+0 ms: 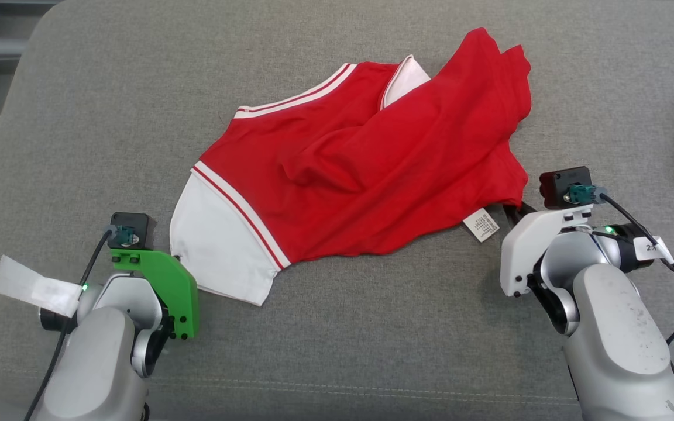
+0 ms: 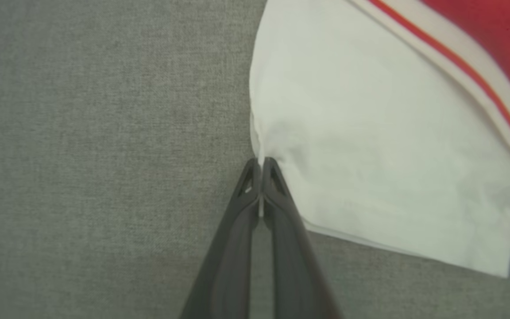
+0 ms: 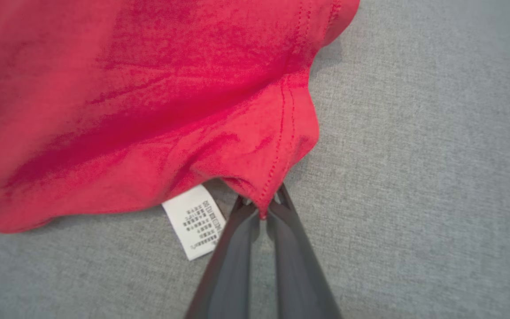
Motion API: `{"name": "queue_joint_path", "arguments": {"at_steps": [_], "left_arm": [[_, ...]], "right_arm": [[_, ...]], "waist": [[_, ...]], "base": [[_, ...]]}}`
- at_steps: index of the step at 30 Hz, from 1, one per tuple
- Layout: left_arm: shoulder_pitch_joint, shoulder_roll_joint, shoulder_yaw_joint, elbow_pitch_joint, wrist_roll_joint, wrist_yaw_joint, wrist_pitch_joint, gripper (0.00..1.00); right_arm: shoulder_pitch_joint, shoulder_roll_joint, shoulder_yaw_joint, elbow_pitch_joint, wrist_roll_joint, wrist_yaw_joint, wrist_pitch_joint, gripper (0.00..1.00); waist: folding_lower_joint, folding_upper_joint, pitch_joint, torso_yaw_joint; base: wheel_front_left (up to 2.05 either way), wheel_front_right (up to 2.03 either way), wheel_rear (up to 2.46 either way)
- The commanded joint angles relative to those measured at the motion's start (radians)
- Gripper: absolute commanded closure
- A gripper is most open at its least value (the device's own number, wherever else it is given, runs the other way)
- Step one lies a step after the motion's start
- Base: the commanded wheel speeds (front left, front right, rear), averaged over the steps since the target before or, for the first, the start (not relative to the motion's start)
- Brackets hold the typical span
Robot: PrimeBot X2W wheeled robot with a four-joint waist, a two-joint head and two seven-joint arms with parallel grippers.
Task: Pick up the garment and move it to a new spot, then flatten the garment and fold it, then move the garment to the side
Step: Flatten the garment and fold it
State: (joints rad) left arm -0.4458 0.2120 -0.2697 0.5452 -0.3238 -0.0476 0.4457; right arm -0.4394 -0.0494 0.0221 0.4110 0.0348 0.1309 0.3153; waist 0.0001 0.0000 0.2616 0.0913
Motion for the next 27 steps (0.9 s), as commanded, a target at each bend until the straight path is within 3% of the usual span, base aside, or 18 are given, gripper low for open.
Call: {"name": "queue_joint_path", "arguments": {"at_steps": [1, 9, 18, 27], "left_arm": [[0.019, -0.012, 0.0, -0.005, -0.011, 0.004, -0.015, 1.0], [0.048, -0.062, 0.102, -0.128, -0.12, 0.016, -0.172, 1.0], [0.042, -0.133, 0.218, -0.395, -0.294, 0.026, -0.305, 1.0], [-0.069, -0.16, 0.203, -0.641, -0.474, 0.11, -0.433, 1.0]], "right_arm": [[0.01, -0.002, -0.007, -0.013, -0.007, 0.0, -0.009, 1.0], [0.053, -0.002, -0.074, -0.168, -0.031, 0.0, -0.023, 1.0], [0.078, -0.002, -0.143, -0.435, -0.062, 0.0, -0.008, 1.0], [0.026, -0.008, -0.153, -0.612, -0.096, 0.0, 0.056, 1.0]], "waist": [[-0.0001, 0.0, -0.009, -0.004], [-0.0001, 0.0, -0.047, -0.014], [-0.0001, 0.0, -0.064, -0.031], [-0.0001, 0.0, -0.056, -0.046]], "base": [[0.0, 0.0, 0.0], [0.0, 0.0, 0.0], [0.0, 0.0, 0.0], [0.0, 0.0, 0.0]]}}
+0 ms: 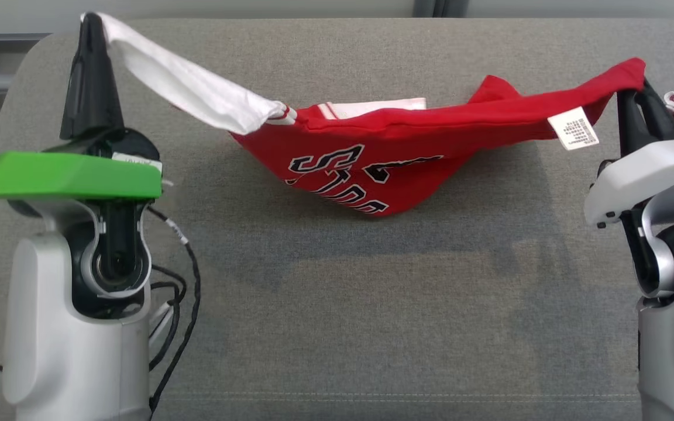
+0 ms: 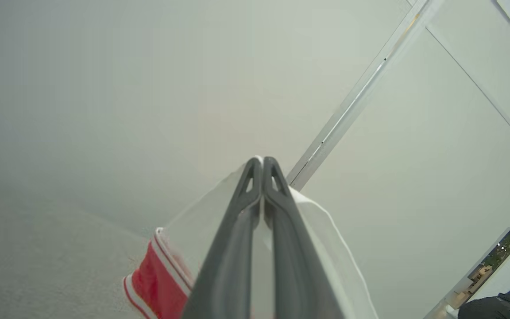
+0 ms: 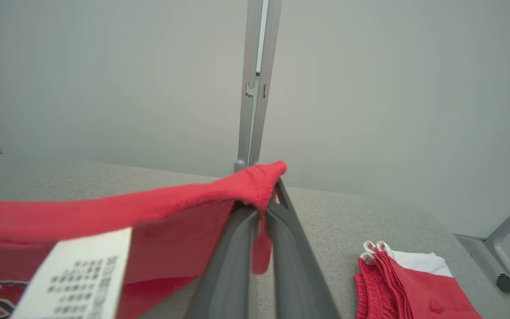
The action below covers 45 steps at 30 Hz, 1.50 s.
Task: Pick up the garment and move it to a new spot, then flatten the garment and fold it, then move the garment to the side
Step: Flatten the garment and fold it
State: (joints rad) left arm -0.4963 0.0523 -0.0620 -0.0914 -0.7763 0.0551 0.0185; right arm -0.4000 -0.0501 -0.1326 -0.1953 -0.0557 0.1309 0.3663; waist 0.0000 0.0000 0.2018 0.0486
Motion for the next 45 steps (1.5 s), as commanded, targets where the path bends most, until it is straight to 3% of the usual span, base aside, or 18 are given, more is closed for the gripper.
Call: {"name": "queue_joint_path", "arguments": {"at_steps": [1, 7, 12, 17, 20, 26, 30, 35, 40, 45], "left_arm": [[-0.04, -0.001, -0.023, -0.013, -0.056, 0.023, -0.013, 1.0], [-0.195, 0.0, -0.074, 0.075, -0.116, 0.07, -0.045, 1.0], [-0.347, 0.001, -0.065, 0.218, -0.105, 0.069, -0.118, 1.0], [-0.552, 0.001, -0.061, 0.399, -0.065, 0.051, -0.202, 1.0], [-0.685, 0.002, -0.05, 0.486, -0.055, 0.043, -0.232, 1.0], [-0.914, 0.017, -0.033, 0.585, 0.003, 0.002, -0.277, 1.0], [-1.046, 0.011, 0.036, 0.524, 0.038, -0.09, -0.284, 1.0], [-1.076, 0.0, 0.114, 0.37, 0.038, -0.157, -0.283, 1.0], [-1.025, 0.002, 0.114, 0.231, -0.023, -0.178, -0.284, 1.0], [-0.891, 0.0, 0.072, 0.185, -0.061, -0.185, -0.282, 1.0]], "right_arm": [[-0.028, -0.017, 0.009, -0.009, -0.009, 0.0, 0.015, 1.0], [-0.169, -0.074, 0.124, 0.119, 0.064, 0.0, 0.084, 1.0], [-0.328, -0.126, 0.241, 0.281, 0.133, -0.001, 0.101, 1.0], [-0.573, -0.124, 0.303, 0.511, 0.17, -0.001, 0.055, 1.0], [-0.732, -0.087, 0.27, 0.646, 0.177, 0.0, 0.004, 1.0], [-1.014, -0.018, 0.08, 0.854, 0.112, -0.001, -0.194, 1.0], [-1.182, -0.002, -0.066, 0.955, 0.056, -0.001, -0.397, 1.0], [-1.282, -0.003, -0.109, 1.043, 0.077, 0.0, -0.584, 1.0], [-1.291, 0.001, -0.154, 1.037, 0.011, 0.0, -0.63, 1.0], [-1.197, -0.001, -0.091, 1.014, -0.044, 0.0, -0.631, 1.0]], "waist": [[0.0, 0.0, 0.009, -0.006], [0.0, 0.0, 0.065, -0.032], [0.0, 0.0, 0.143, -0.052], [0.0, 0.0, 0.25, -0.08], [0.0, 0.0, 0.323, -0.096], [0.0, 0.0, 0.415, -0.124], [0.0, 0.0, 0.443, -0.137], [0.0, 0.0, 0.432, -0.149], [0.0, 0.0, 0.442, -0.149], [0.0, 0.0, 0.458, -0.129]], "base": [[0.0, 0.0, 0.0], [0.0, 0.0, 0.0], [0.0, 0.0, 0.0], [0.0, 0.0, 0.0], [0.0, 0.0, 0.0], [0.0, 0.0, 0.0], [0.0, 0.0, 0.0], [0.0, 0.0, 0.0], [0.0, 0.0, 0.0], [0.0, 0.0, 0.0]]}}
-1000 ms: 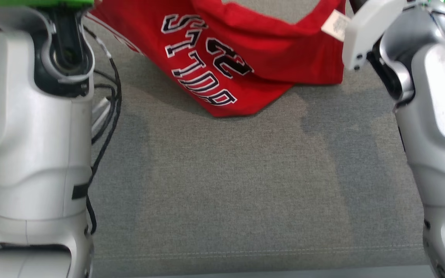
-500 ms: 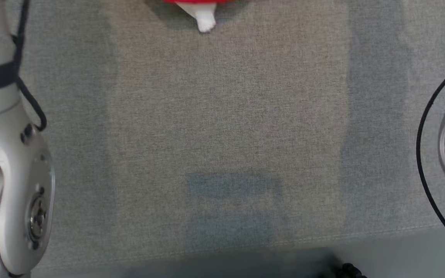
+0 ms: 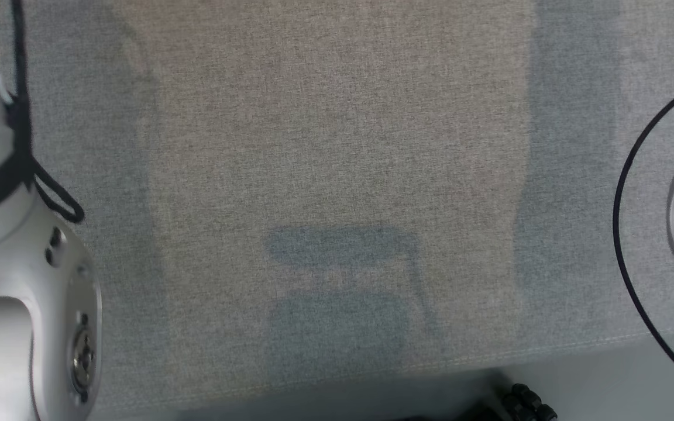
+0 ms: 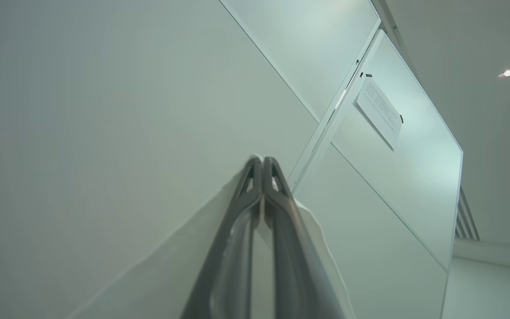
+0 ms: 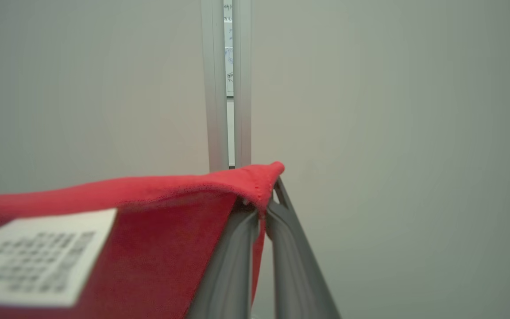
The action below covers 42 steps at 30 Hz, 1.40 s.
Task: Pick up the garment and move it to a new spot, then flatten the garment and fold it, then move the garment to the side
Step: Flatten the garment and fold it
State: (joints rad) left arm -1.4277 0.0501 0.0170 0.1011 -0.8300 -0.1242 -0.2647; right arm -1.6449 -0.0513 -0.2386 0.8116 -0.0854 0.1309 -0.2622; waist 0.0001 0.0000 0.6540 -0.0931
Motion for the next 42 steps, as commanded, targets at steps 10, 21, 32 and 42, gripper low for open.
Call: {"name": "queue_joint_path", "arguments": {"at_steps": [10, 21, 32, 42], "left_arm": [[0.411, 0.002, -0.113, -0.054, 0.012, -0.007, 0.001, 1.0], [0.863, 0.003, -0.206, -0.091, -0.155, 0.11, 0.001, 1.0], [1.128, 0.016, -0.275, 0.015, -0.1, 0.25, 0.026, 1.0], [1.323, 0.015, -0.282, -0.019, -0.153, 0.308, 0.051, 1.0]], "right_arm": [[0.316, -0.014, 0.19, 0.052, -0.086, -0.001, 0.001, 1.0], [0.68, -0.096, 0.315, -0.082, -0.053, -0.001, 0.229, 1.0], [1.008, -0.207, 0.472, -0.372, 0.058, -0.001, 0.59, 1.0], [1.202, -0.286, 0.525, -0.614, 0.148, -0.001, 0.807, 1.0]], "waist": [[-0.0001, 0.0, -0.077, 0.042], [-0.0001, 0.0, -0.28, 0.066], [-0.0001, 0.0, -0.413, 0.085], [-0.0001, 0.0, -0.505, 0.077]], "base": [[0.0, 0.0, 0.0], [0.0, 0.0, 0.0], [0.0, 0.0, 0.0], [0.0, 0.0, 0.0]]}}
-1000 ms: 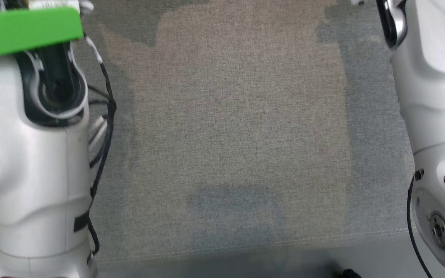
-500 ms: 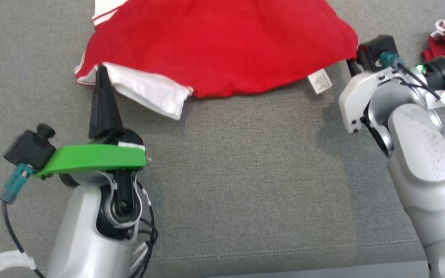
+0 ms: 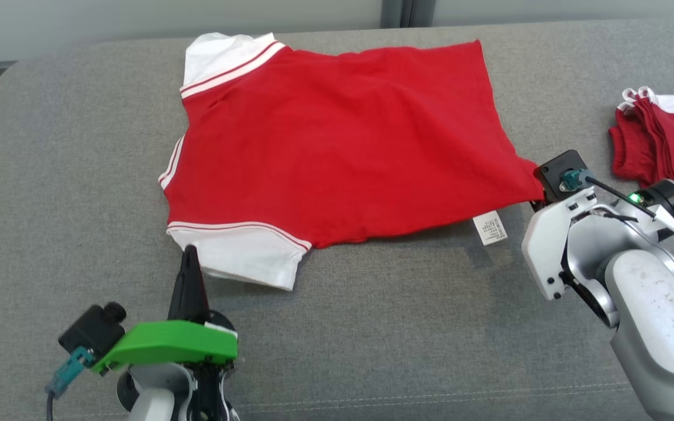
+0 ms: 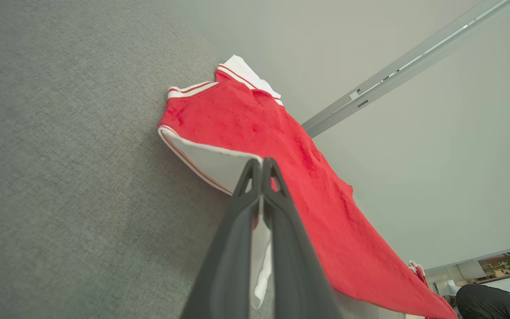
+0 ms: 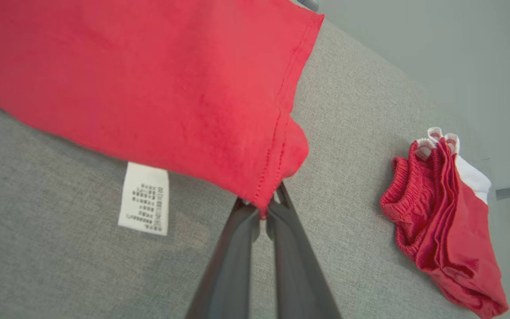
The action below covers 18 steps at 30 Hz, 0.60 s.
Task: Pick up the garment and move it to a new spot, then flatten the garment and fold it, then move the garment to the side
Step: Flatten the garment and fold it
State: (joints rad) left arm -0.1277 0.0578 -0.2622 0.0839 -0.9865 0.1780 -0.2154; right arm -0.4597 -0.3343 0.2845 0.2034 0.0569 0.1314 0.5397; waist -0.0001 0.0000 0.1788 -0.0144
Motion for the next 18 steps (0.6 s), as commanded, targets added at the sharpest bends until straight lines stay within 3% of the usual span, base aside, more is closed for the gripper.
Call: {"name": "queue_joint_path", "arguments": {"at_steps": [1, 18], "left_arm": [[0.047, 0.01, -0.008, -0.007, 0.004, 0.012, 0.01, 1.0], [0.325, 0.051, -0.047, -0.132, -0.001, 0.09, 0.055, 1.0]], "right_arm": [[0.033, -0.002, 0.0, -0.016, 0.011, -0.001, 0.015, 1.0], [0.18, -0.048, 0.024, -0.029, -0.054, -0.002, 0.059, 1.0]], "waist": [[0.0001, 0.0, -0.036, -0.003], [0.0001, 0.0, -0.097, 0.009]], "base": [[0.0, 0.0, 0.0], [0.0, 0.0, 0.0]]}}
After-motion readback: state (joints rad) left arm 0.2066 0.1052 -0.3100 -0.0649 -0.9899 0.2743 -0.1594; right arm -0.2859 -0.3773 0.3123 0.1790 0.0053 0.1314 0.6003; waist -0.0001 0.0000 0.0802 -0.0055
